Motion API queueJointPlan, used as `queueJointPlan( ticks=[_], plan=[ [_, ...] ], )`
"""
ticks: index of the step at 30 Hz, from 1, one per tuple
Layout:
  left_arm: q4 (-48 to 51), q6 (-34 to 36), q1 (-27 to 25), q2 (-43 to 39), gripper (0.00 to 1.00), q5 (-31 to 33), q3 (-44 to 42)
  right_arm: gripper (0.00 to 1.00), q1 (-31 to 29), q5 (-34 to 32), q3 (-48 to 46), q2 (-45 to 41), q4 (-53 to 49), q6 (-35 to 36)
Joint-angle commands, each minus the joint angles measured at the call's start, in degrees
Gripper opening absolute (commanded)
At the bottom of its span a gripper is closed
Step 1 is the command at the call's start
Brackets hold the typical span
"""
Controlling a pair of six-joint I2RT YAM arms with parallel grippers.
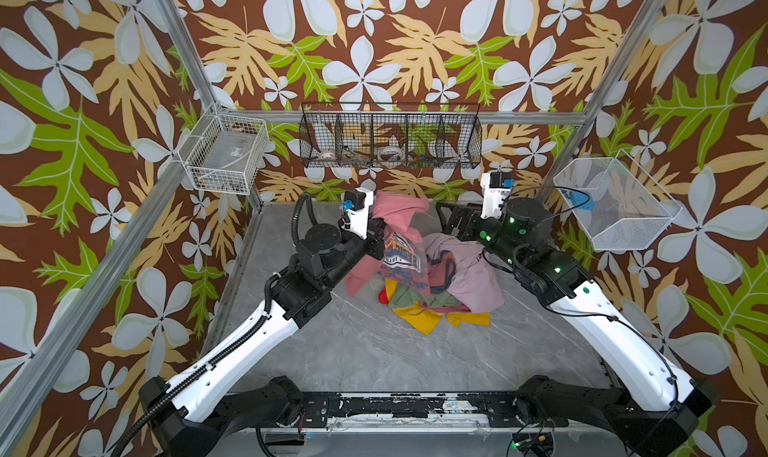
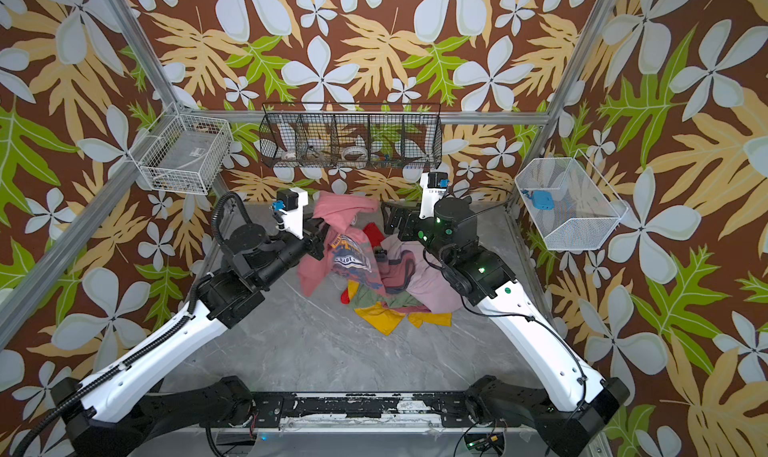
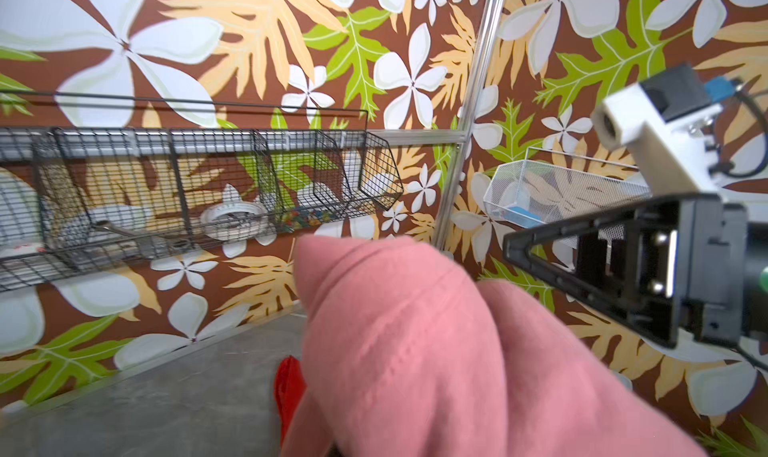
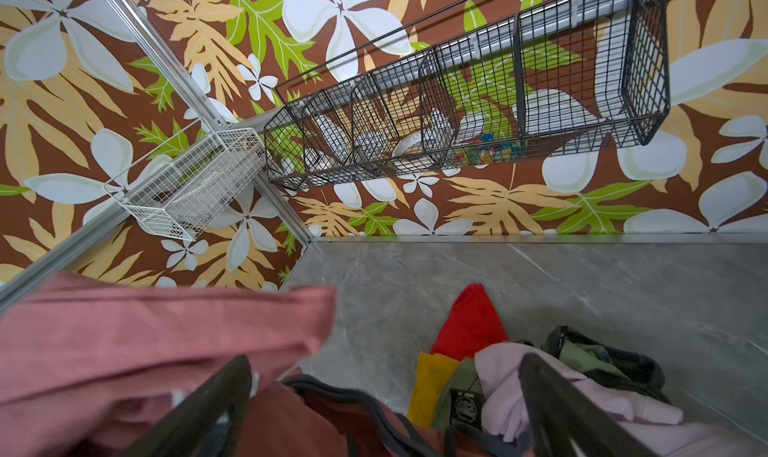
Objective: Pick out a specific cloth from the pile
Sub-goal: 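Pull the pink shirt away with the left gripper while the right gripper releases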
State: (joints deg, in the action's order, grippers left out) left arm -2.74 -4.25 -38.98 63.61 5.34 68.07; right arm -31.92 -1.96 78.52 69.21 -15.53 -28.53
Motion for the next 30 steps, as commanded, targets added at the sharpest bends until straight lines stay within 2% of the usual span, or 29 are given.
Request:
queueJointPlan(
  ticks=[1, 8, 12, 14, 21, 30],
  plan=[
    [8.4, 2.0, 2.9, -0.8, 0.00, 5.2, 2.9, 1.00, 0.0, -0.5, -1.2, -0.2, 0.3, -0.2],
    [15.8, 5.4, 12.0, -1.4, 0.00, 11.3, 4.0, 1.00, 0.0, 0.2, -6.7, -1.9, 0.3, -1.4],
    [16.2, 4.2, 20.6, -2.4, 0.00, 7.8, 4.9, 1.00, 0.0, -0.6, -8.6, -3.1, 0.2, -1.7],
    [16.3, 5.2, 22.6, -2.3, 0.00, 9.1, 6.5, 1.00, 0.0, -1.0, -9.4, -3.4, 0.2, -1.9],
    [16.7, 7.7, 23.6, 0.6, 0.00, 11.2, 11.6, 1.00, 0.0, -0.7, -11.4, -3.1, 0.3, -2.9],
    [12.8, 6.2, 23.6, 1.2, 0.00, 13.3, 2.2, 0.99, -0.1, -1.7, -12.9, -4.7, 0.2, -2.6]
  ],
)
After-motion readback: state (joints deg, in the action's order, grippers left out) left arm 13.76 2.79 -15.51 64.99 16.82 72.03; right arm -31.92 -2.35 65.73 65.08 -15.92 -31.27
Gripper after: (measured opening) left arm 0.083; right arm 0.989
